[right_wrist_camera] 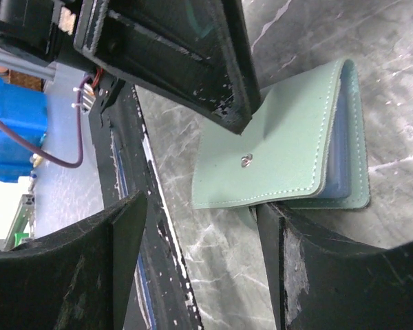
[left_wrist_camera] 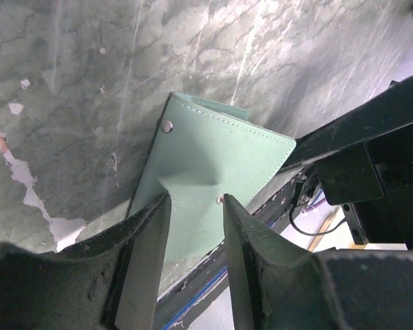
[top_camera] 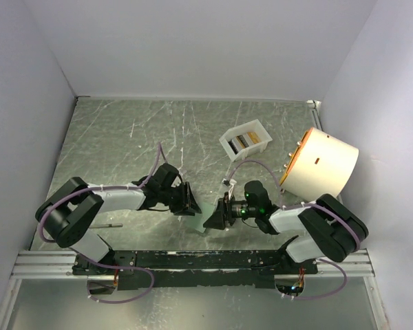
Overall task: Put the credit cards into the card holder
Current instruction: Close the card holder at the center of the board.
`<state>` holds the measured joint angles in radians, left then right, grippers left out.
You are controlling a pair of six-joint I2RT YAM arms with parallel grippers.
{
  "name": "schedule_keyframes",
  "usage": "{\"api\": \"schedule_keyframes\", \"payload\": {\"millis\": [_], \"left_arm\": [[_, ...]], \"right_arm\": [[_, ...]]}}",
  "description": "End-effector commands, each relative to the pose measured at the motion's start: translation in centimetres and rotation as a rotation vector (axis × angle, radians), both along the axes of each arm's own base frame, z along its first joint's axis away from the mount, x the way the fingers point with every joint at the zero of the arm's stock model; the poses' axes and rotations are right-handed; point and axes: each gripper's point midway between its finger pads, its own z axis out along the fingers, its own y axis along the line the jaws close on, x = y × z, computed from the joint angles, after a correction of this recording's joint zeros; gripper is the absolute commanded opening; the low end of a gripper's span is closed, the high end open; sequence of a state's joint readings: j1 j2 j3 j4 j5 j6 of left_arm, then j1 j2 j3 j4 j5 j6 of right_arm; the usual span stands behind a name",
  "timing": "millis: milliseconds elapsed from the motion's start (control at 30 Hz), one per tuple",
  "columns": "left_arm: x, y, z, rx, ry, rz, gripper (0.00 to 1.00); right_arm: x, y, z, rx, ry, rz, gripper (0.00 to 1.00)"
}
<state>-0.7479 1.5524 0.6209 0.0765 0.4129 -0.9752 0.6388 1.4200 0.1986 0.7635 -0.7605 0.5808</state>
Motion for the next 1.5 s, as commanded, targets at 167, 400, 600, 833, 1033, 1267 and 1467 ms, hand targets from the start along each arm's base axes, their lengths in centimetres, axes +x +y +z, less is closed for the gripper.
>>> {"api": "schedule_keyframes", "payload": {"millis": [167, 400, 600, 833, 1033, 1267, 1467], "left_arm": [[0.6, 0.7, -2.2, 0.084, -0.012, 0.021, 0.49], [0.2, 1.1, -3.3, 0.094, 0.01, 0.035, 0.48], [0.1, 1.3, -3.5, 0.106, 0.01, 0.035, 0.49], [0.4, 1.1, -3.4, 0.095, -0.002, 0.044, 0.48], [0.7, 0.9, -1.4, 0.064, -0.039, 0.046, 0.45], [0.2, 1.3, 0.4, 0.063, -0.077, 0.033, 0.33], [-1.3, 2.6, -1.2, 0.096, -0.063, 0.032, 0.29]], "right_arm": [[-2.5, -1.1, 0.5, -0.017, 0.001, 0.097, 0.65], [-4.1, -1.6, 0.3, -0.007, 0.081, 0.108, 0.65], [-4.5, -1.9, -0.9, -0.064, 0.192, 0.086, 0.64], [-1.4, -2.7, -0.7, -0.197, 0.298, -0.19, 0.56], [0.9, -5.6, 0.0, -0.275, 0.432, -0.581, 0.54], [0.0, -5.6, 0.2, -0.231, 0.499, -0.659, 0.39], [-1.3, -3.3, 0.0, -0.233, 0.499, -0.62, 0.33]]}}
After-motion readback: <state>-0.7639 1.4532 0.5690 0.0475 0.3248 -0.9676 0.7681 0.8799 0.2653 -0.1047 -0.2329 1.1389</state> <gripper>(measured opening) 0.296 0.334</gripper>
